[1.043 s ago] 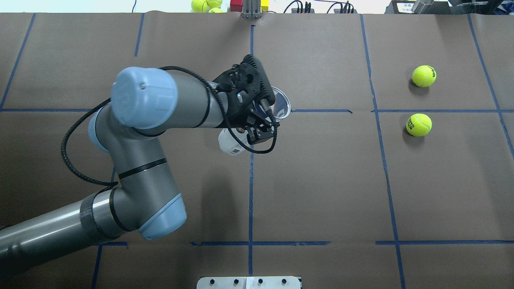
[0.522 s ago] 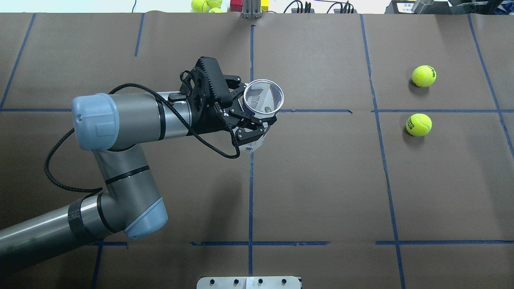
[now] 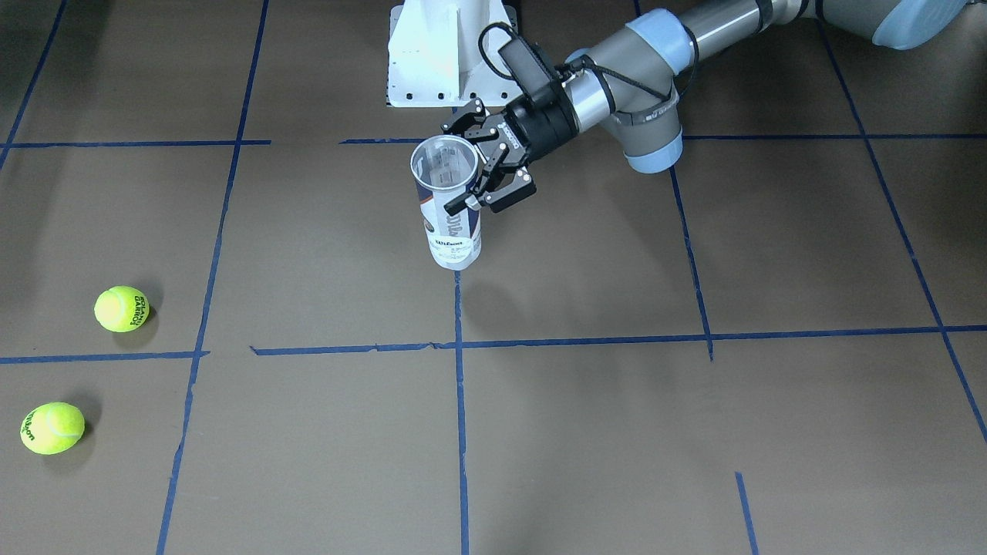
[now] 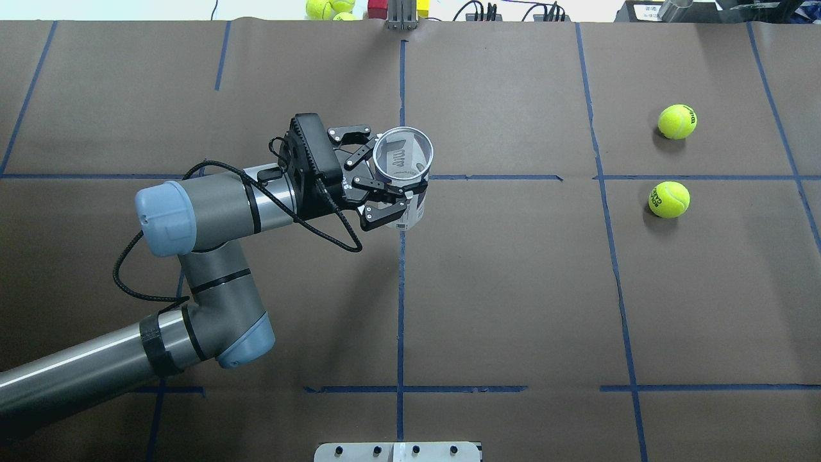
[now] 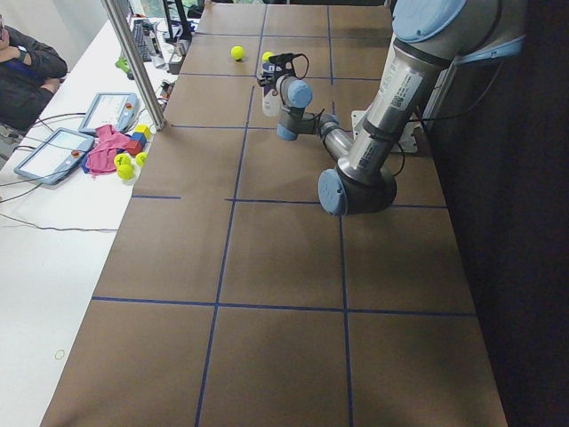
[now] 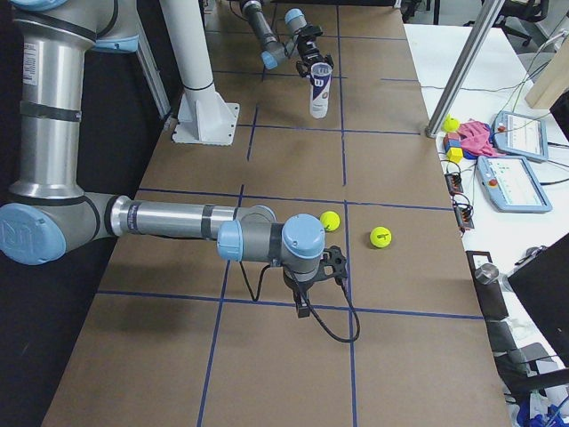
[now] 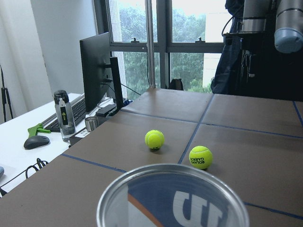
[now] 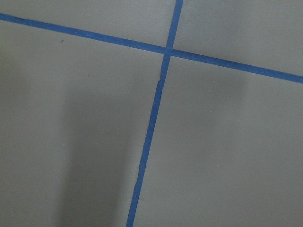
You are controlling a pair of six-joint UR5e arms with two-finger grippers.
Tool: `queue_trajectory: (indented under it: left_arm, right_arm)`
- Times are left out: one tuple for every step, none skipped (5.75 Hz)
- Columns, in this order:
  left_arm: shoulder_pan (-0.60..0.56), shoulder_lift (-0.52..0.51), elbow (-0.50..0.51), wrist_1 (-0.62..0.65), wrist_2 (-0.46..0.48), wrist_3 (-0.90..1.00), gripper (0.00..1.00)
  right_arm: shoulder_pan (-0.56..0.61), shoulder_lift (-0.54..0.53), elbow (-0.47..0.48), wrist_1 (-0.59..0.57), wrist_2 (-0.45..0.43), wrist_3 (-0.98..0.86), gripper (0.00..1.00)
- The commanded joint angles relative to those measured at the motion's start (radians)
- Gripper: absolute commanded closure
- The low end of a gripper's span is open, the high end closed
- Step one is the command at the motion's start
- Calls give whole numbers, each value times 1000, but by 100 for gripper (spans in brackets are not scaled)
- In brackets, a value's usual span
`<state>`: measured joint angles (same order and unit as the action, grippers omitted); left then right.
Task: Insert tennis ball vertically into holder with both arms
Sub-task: 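Set the upright can down on the table with the left gripper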
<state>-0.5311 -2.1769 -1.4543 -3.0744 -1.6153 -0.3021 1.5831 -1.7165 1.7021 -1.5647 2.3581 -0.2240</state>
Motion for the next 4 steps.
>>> queue_trajectory:
  left_arm:
    - [5, -1, 112, -123, 29, 1, 34]
    - [16, -7, 158, -174, 31, 1, 34]
    - [17, -9, 175, -182, 31, 1, 33]
    - [34, -11, 187, -182, 31, 1, 33]
  right_arm:
    - [0, 0, 1, 0, 0, 0, 0]
    - [0, 0, -1, 0, 0, 0, 0]
    - [0, 0, -1, 0, 0, -1, 0]
    - [0, 0, -1, 0, 0, -1, 0]
